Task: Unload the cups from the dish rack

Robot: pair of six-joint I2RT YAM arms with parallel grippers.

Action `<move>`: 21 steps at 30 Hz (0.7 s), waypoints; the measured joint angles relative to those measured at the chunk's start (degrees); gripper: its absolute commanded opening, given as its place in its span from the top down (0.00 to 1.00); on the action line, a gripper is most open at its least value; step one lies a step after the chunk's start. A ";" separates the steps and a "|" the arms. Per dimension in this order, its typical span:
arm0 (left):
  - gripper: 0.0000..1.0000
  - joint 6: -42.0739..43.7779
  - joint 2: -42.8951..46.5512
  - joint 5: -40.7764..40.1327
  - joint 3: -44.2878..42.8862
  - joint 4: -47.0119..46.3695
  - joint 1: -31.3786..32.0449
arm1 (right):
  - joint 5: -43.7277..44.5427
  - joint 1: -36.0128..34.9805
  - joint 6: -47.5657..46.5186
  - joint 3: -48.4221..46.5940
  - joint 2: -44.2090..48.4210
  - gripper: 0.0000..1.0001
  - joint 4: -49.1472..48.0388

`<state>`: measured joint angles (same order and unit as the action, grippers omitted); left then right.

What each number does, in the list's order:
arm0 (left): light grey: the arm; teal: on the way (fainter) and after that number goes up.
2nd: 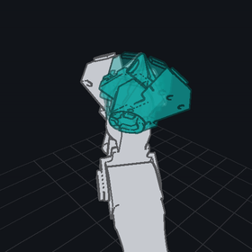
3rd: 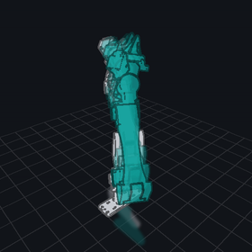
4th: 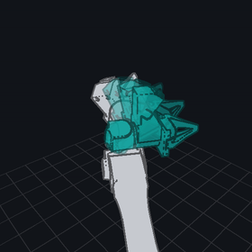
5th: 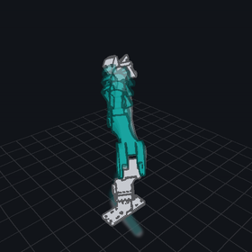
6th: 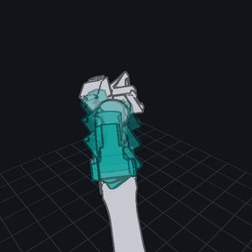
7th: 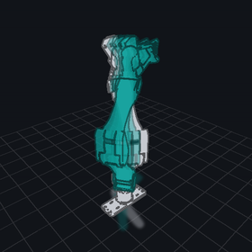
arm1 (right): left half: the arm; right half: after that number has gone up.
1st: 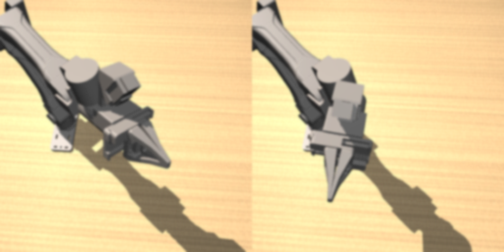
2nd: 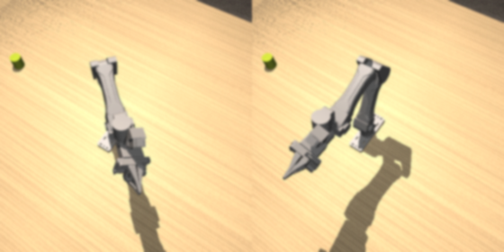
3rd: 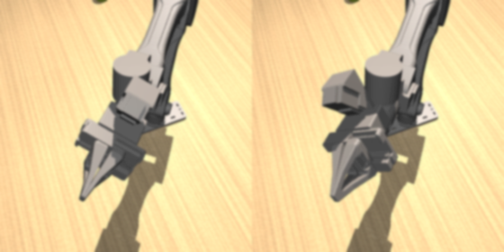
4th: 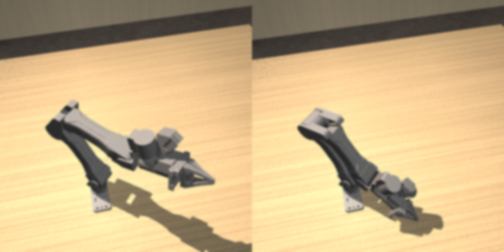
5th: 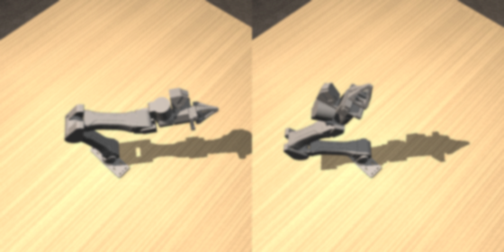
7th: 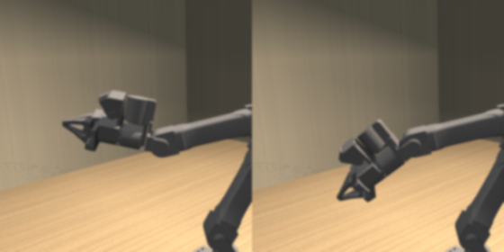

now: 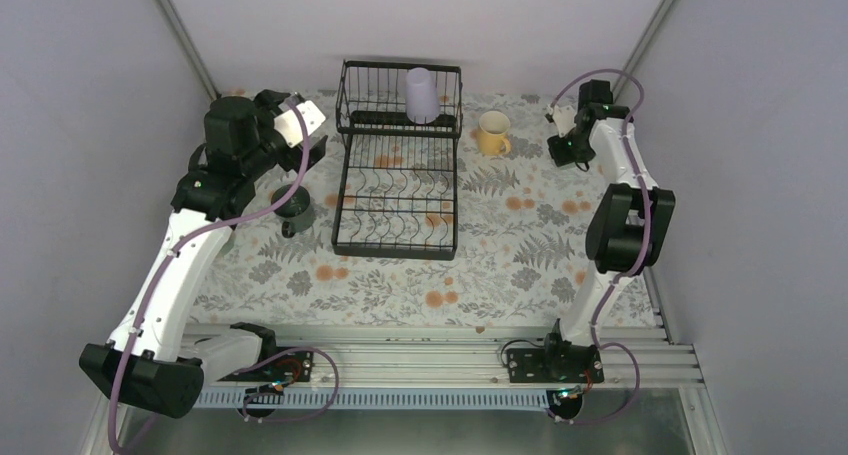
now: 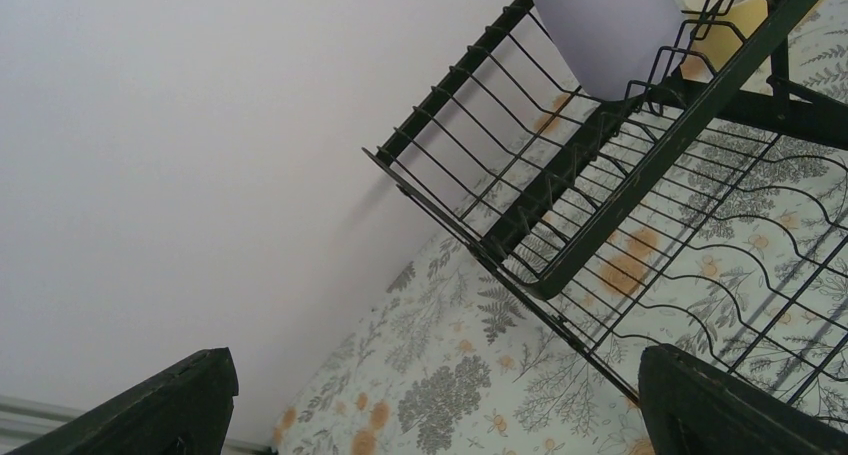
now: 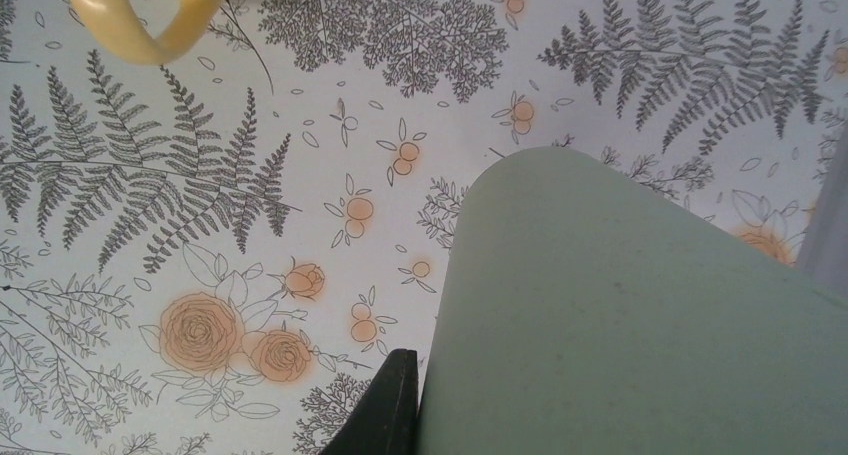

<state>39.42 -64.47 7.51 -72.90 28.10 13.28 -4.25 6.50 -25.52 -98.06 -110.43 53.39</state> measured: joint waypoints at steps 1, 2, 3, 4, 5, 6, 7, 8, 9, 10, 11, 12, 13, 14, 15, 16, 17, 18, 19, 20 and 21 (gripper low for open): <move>0.00 0.00 0.00 0.04 0.00 0.00 0.00 | 0.00 0.00 0.02 0.09 -0.24 0.96 -0.02; 0.00 0.00 -0.02 0.04 0.00 0.00 0.00 | 0.00 0.00 0.00 0.11 -0.52 0.97 0.00; 0.00 -0.02 -0.11 0.04 0.00 0.02 0.00 | 0.00 0.00 0.00 0.13 -0.70 0.97 -0.02; 0.00 -0.04 -0.15 0.04 0.00 0.04 0.00 | 0.00 -0.02 0.00 0.15 -0.87 0.96 -0.02; 0.00 -0.07 -0.24 0.09 -0.02 0.11 0.00 | -0.02 -0.02 0.00 0.15 -1.03 0.96 -0.04; 0.00 -0.17 -0.44 0.20 -0.07 0.13 0.00 | -0.02 -0.02 0.00 0.15 -1.18 0.96 -0.07; 0.00 -0.22 -0.61 0.26 -0.07 0.15 0.00 | -0.02 -0.02 0.00 0.15 -1.31 0.97 -0.09; 0.00 -0.35 -0.85 0.42 -0.07 0.24 0.00 | -0.02 -0.02 0.00 0.15 -1.42 0.96 -0.13; 0.00 -0.55 -1.07 0.52 -0.07 0.35 0.00 | -0.02 -0.02 0.00 0.15 -1.51 0.96 -0.15; 0.00 -0.72 -1.22 0.63 -0.07 0.35 0.00 | -0.02 -0.02 -0.02 0.15 -1.55 0.96 -0.17; 0.00 -1.01 -1.33 0.72 -0.07 0.33 0.00 | -0.02 -0.02 -0.02 0.13 -1.62 0.96 -0.20; 0.00 -1.29 -1.36 0.81 -0.07 0.33 0.00 | -0.04 -0.02 0.00 0.13 -1.68 0.96 -0.20; 0.00 -1.51 -1.36 0.94 -0.07 0.31 0.00 | -0.07 -0.02 0.00 0.13 -1.75 0.96 -0.20; 0.00 -1.75 -1.36 1.11 -0.20 0.33 0.00 | -0.13 -0.02 0.00 0.13 -1.90 0.96 -0.20; 0.00 -2.01 -1.40 1.22 -0.39 0.31 0.00 | -0.20 -0.02 0.00 0.13 -2.05 0.96 -0.22; 0.00 -2.38 -1.44 1.38 -0.66 0.31 0.00 | -0.31 -0.02 0.00 0.13 -2.23 0.96 -0.22; 0.00 -2.62 -1.49 1.49 -0.85 0.28 0.00 | -0.44 -0.04 0.00 0.13 -2.36 0.96 -0.22; 0.00 -2.80 -1.55 1.57 -1.14 0.28 0.00 | -0.57 -0.04 0.00 0.13 -2.40 0.96 -0.22; 0.00 -2.91 -1.64 1.57 -1.36 0.24 0.00 | -0.63 -0.04 0.00 0.13 -2.47 0.96 -0.22; 0.00 -3.04 -1.70 1.55 -1.46 0.04 0.00 | -0.63 -0.04 0.00 0.13 -2.47 0.96 -0.26; 0.00 -3.15 -1.79 1.55 -1.46 -0.07 0.00 | -0.66 -0.04 0.00 0.13 -2.47 0.96 -0.35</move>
<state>36.27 -66.26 9.06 -74.37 28.03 13.28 -4.91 6.46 -25.52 -97.93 -112.90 53.04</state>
